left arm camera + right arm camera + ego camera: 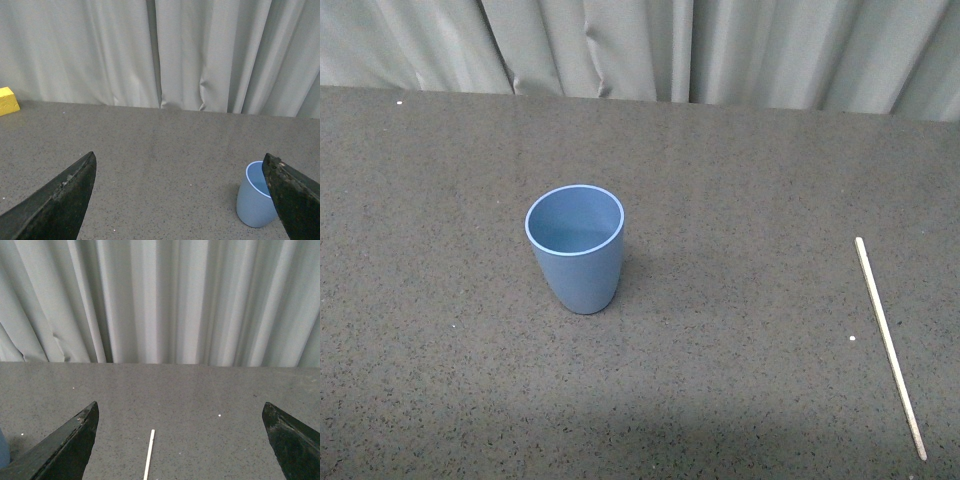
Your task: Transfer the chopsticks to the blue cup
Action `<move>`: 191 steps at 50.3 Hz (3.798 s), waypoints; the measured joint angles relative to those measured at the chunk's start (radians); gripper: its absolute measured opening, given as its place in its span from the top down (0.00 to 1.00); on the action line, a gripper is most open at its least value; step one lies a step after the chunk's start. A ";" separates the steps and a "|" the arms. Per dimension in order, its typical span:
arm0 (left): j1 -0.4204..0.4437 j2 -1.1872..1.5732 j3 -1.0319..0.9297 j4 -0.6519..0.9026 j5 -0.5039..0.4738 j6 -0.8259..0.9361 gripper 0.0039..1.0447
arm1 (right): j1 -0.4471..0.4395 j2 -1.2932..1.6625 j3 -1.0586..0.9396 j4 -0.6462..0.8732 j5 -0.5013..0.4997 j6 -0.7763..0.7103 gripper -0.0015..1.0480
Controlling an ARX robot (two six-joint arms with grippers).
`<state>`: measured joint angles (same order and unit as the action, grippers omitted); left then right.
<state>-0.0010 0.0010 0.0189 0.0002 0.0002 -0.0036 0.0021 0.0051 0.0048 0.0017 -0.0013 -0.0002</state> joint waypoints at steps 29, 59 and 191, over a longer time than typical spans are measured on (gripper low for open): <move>0.000 0.000 0.000 0.000 0.000 0.000 0.06 | 0.000 0.000 0.000 0.000 0.000 0.000 0.09; 0.000 0.000 0.000 0.000 0.000 0.000 0.06 | 0.026 0.012 0.009 -0.033 0.088 -0.053 0.09; 0.000 0.000 0.000 0.000 0.000 0.000 0.06 | 0.094 1.993 0.817 -0.089 -0.024 0.152 0.99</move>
<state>-0.0010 0.0010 0.0189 0.0002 -0.0002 -0.0040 0.0963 1.9984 0.8215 -0.0872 -0.0250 0.1520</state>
